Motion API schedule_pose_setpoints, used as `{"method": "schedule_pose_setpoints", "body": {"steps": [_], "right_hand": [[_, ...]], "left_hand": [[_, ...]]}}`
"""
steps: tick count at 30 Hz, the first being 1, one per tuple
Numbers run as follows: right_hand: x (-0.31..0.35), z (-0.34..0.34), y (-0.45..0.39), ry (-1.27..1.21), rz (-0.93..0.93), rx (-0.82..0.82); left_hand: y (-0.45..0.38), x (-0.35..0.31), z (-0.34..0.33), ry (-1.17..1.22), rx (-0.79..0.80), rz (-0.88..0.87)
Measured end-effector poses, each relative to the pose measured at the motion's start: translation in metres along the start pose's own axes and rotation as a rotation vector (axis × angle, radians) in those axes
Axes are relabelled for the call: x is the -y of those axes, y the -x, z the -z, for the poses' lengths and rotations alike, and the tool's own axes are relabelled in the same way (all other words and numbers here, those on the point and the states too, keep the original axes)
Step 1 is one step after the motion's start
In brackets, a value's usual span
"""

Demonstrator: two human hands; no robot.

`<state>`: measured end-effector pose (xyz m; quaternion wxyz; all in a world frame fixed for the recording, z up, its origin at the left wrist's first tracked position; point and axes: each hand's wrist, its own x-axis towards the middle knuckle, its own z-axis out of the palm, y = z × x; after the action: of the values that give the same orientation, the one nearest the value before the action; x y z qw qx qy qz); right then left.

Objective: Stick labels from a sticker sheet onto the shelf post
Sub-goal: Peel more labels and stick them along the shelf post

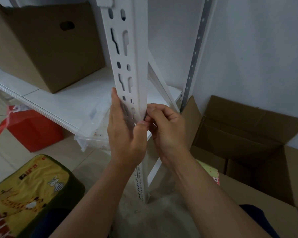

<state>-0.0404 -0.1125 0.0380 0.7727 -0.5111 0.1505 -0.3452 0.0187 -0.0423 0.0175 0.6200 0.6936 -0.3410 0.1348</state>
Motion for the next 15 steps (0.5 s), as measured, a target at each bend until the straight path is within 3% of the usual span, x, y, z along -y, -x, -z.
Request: {"method": "schedule_pose_setpoints", "body": {"steps": [5,15], "right_hand": [[0.0015,0.0031,0.0038,-0.105,-0.048,0.053],[-0.001,0.0036,0.0011,0.082,0.063,0.047]], "left_hand": [[-0.0029,0.0052,0.0065,0.05,0.047,0.024],[-0.0052,0.0096,0.0094,0.072,0.105,0.018]]}}
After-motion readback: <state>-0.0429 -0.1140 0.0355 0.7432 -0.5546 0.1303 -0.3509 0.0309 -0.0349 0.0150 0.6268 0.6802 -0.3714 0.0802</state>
